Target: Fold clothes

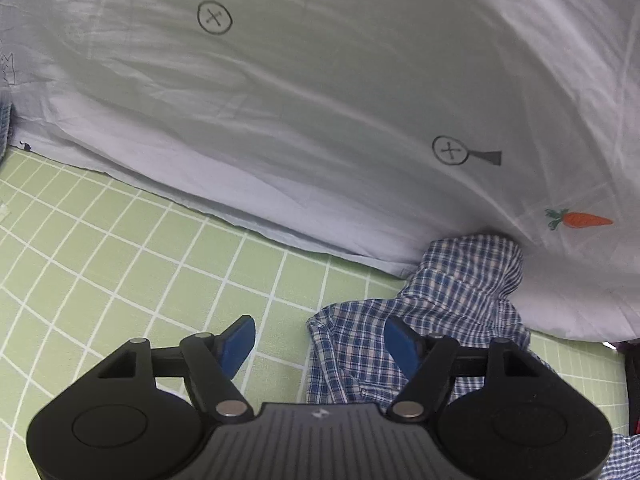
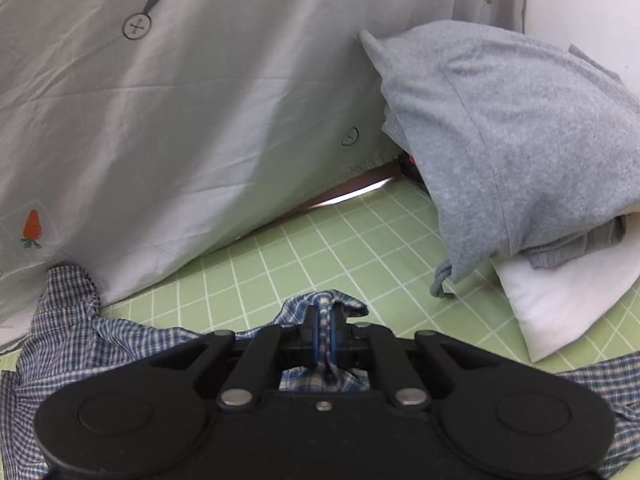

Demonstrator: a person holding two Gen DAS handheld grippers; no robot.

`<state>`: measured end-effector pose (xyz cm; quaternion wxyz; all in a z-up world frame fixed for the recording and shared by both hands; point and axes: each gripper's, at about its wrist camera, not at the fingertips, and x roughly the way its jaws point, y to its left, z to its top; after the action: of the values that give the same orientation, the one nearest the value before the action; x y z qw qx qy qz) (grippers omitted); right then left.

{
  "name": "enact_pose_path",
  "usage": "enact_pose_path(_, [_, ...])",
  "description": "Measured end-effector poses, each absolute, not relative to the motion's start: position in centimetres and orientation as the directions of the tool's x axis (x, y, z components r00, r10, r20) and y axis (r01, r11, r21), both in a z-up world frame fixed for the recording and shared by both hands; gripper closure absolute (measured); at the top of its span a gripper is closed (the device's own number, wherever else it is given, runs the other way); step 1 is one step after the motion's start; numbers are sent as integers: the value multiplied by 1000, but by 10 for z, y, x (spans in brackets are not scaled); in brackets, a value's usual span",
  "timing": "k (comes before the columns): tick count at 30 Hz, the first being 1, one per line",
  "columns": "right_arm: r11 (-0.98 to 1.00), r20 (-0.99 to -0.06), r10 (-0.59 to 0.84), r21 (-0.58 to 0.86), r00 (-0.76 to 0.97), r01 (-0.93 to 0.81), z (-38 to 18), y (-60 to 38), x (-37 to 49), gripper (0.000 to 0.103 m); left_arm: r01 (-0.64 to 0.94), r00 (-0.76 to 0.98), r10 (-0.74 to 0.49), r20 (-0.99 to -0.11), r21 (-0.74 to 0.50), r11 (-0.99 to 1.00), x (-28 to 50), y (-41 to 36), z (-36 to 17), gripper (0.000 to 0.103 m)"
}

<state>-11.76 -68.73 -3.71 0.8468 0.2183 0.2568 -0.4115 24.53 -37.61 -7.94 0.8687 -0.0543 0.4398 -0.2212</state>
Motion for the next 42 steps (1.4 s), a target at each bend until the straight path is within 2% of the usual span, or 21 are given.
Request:
enact_pose_path(4, [676, -556, -553, 135, 620, 724, -12, -654, -117, 97, 330, 517, -428, -741, -289, 899, 206, -358, -60, 18])
enact_pose_path(10, [828, -521, -465, 30, 716, 560, 13, -556, -123, 97, 315, 490, -423, -762, -298, 901, 110, -312, -45, 17])
enact_pose_path(15, [907, -576, -366, -46, 731, 418, -2, -453, -137, 98, 306, 449, -390, -804, -271, 913, 40, -279, -55, 17])
enact_pose_path(20, [942, -682, -253, -12, 687, 334, -38, -379, -157, 96, 297, 420, -350, -838, -237, 925, -19, -261, -68, 17])
enact_pose_path(21, [943, -700, -234, 6, 674, 333, -45, -369, -162, 89, 293, 416, -340, -843, -229, 928, -30, -257, -71, 17])
enact_pose_path(22, [938, -709, -223, 30, 669, 344, -49, -363, -169, 76, 288, 414, -330, -849, -221, 932, -39, -255, -74, 17])
enact_pose_path(23, [931, -712, -215, 56, 669, 360, -52, -359, -177, 67, 282, 412, -319, -854, -213, 935, -48, -252, -77, 17])
enact_pose_path(24, [923, -714, -207, 83, 668, 375, -55, -355, -186, 63, 284, 409, -311, -858, -205, 937, -57, -250, -79, 17])
enact_pose_path(26, [898, -716, -236, 98, 657, 429, -57, -352, -205, 33, 290, 405, -297, -865, -187, 939, -74, -247, -84, 17])
enact_pose_path(28, [867, -717, -282, 94, 637, 489, -58, -353, -223, 19, 303, 392, -291, -873, -176, 937, -86, -246, -86, 17])
enact_pose_path(29, [849, -718, -314, 80, 621, 522, -58, -354, -231, 18, 310, 384, -288, -877, -171, 935, -92, -246, -87, 17])
enact_pose_path(30, [829, -717, -338, 80, 609, 554, -57, -356, -237, 13, 327, 381, -290, -878, -166, 930, -97, -247, -87, 16])
enact_pose_path(31, [806, -715, -357, 88, 600, 585, -56, -359, -244, 0, 346, 378, -294, -878, -160, 924, -103, -248, -86, 14])
enact_pose_path(36, [714, -717, -436, 92, 543, 695, -57, -359, -269, 0, 451, 370, -313, -875, -125, 884, -117, -261, -83, 8])
enact_pose_path(42, [640, -756, -486, 33, 438, 767, -55, -359, -288, 0, 505, 333, -330, -883, -128, 853, -116, -287, -80, 7])
